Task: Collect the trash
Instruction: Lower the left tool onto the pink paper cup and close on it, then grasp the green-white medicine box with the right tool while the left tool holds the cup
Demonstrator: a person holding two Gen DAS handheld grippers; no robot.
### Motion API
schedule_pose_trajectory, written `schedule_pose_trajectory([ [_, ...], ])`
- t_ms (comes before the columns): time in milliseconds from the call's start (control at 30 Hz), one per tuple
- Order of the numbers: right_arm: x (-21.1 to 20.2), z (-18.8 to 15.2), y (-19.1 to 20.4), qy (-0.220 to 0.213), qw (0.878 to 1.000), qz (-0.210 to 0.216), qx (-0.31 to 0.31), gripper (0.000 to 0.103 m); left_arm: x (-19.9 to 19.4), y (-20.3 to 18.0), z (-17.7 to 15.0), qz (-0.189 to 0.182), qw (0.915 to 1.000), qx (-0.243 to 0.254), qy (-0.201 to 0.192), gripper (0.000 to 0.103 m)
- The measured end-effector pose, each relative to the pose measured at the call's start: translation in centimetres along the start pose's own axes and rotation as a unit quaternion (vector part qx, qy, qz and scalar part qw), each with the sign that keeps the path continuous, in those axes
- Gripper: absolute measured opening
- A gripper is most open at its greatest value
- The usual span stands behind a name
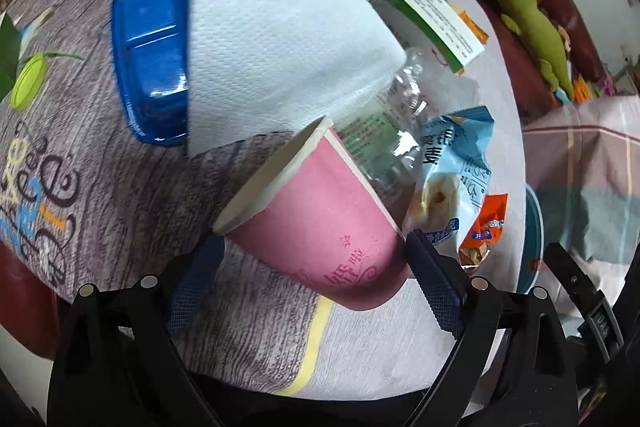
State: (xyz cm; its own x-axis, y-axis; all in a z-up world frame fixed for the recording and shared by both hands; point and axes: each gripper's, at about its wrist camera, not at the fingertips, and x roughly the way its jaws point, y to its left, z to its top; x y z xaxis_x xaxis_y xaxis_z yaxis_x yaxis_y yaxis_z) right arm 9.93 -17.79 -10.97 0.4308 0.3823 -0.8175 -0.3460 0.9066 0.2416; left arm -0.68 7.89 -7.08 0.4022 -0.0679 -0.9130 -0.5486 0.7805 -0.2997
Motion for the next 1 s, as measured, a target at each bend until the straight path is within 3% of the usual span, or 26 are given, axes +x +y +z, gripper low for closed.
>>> schedule_pose_trajectory([
  [67,0.2,0.0,-0.1,0.005,1.000,-0.001,0.001,0.097,-0.1,-0.8,0.1,-0.021,0.9996,0.018,-0.005,0.067],
  [167,0.6,-0.1,-0.1,0.012,1.000,-0.002,0.003,0.097,-0.4,-1.7,0.2,-0.005,0.9983,0.054,-0.020,0.059],
  [333,0.6,-0.2,0.6,0.018,1.000,-0.007,-0.001,0.097,0.2,-3.2,0.8,0.002,0.9946,0.102,-0.020,0.060],
  [500,0.0,-0.2,0.9,0.017,1.000,-0.015,0.001,0.097,2.1,-4.4,2.3,-0.004,0.9956,0.093,-0.014,0.075],
  [633,-0.4,0.1,1.0,0.021,0.999,-0.027,-0.002,0.097,2.9,-5.1,1.7,-0.019,0.9936,0.111,-0.011,0.066],
  [900,-0.4,2.2,2.9,0.029,0.999,-0.019,-0.024,0.097,-1.3,-4.5,2.1,-0.072,0.9852,0.149,-0.046,0.065],
  [1000,-0.3,3.6,4.6,0.034,0.999,-0.008,-0.041,0.097,-4.1,-4.0,3.5,-0.091,0.9800,0.158,-0.079,0.065],
])
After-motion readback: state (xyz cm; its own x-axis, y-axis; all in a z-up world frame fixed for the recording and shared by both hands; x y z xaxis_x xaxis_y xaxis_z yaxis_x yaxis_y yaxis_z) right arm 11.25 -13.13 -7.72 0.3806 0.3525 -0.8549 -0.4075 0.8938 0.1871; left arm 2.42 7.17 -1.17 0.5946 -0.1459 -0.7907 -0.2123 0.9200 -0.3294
